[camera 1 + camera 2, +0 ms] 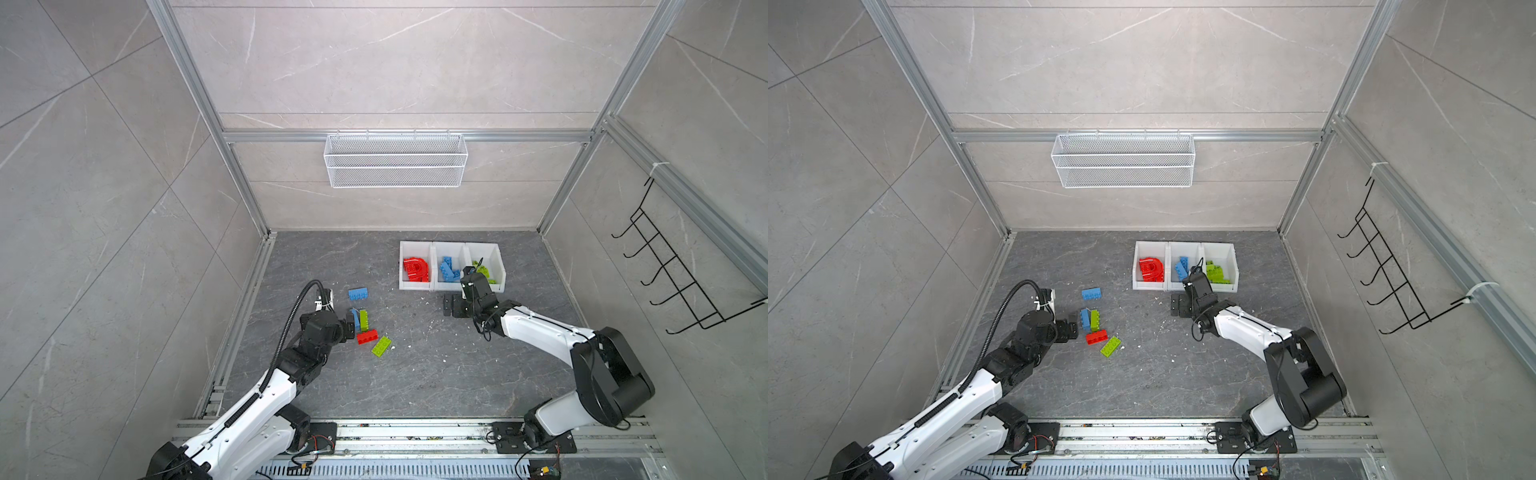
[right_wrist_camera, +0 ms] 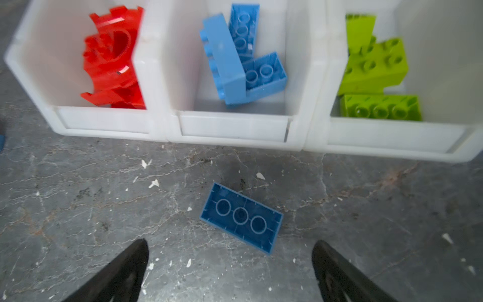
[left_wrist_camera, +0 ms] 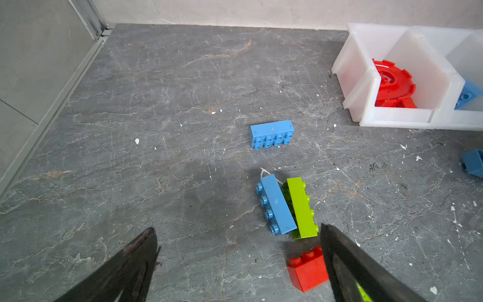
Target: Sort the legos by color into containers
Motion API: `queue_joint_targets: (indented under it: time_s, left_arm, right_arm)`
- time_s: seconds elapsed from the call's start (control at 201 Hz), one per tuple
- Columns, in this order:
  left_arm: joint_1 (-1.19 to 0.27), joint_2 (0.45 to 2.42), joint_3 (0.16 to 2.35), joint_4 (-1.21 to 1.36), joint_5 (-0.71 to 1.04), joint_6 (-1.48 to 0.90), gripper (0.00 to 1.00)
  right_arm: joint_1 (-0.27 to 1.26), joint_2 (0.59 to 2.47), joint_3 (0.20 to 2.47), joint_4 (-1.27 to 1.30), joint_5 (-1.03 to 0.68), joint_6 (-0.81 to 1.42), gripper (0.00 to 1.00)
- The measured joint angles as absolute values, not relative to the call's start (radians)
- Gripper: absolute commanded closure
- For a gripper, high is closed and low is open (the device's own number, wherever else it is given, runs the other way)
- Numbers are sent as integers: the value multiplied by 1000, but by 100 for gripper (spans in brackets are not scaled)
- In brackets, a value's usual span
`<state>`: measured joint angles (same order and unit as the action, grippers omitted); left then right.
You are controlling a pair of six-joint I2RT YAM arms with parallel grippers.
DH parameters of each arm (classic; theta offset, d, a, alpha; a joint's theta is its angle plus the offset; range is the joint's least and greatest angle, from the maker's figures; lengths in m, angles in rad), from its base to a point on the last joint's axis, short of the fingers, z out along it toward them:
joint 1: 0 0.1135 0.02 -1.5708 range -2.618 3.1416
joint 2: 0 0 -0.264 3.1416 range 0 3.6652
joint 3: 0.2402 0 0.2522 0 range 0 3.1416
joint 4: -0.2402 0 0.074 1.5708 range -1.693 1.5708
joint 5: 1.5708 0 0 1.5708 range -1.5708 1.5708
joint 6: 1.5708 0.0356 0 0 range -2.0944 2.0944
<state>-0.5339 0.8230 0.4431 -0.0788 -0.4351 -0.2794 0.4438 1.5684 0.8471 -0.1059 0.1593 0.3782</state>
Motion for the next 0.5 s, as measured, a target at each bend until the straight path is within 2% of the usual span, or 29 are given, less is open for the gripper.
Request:
queue_joint_targets:
  time_s: [0.129,0.503]
  left_arm:
    - [-531,770,410,-32,-455,-279,1]
    - [-523,714,398,-22,-482,-287,1]
  right_arm:
    - [436,1650,888,-131,141,405,0]
    - [437,1772,1018,-188,134,434,10]
